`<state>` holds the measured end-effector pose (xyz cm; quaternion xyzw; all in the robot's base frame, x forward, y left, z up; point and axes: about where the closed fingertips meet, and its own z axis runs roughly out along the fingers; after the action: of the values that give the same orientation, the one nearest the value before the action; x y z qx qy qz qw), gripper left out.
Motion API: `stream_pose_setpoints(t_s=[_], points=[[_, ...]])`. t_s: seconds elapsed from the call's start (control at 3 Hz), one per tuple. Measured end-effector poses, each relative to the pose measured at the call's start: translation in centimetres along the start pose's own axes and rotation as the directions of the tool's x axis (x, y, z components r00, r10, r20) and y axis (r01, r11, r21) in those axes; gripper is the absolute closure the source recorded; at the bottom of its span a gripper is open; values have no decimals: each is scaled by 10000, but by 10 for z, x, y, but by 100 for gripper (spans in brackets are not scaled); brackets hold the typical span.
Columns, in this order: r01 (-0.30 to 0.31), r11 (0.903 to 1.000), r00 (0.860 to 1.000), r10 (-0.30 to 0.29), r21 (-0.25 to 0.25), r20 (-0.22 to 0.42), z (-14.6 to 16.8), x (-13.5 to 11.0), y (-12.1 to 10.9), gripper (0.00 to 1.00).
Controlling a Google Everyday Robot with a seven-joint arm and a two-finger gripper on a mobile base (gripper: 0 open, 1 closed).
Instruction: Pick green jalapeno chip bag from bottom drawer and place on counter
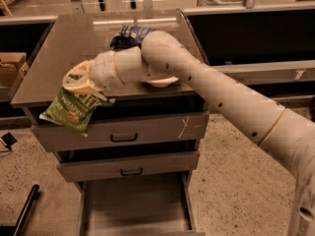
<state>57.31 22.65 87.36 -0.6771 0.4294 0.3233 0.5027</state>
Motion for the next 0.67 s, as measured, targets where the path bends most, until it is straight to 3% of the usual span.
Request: stream_pose_setpoints(t_s=[0.33, 0.67], points=[[109, 9992, 9999, -111, 382, 50, -1, -16, -23, 100], [170, 9991, 9993, -157, 381, -347, 11, -21, -67, 100]])
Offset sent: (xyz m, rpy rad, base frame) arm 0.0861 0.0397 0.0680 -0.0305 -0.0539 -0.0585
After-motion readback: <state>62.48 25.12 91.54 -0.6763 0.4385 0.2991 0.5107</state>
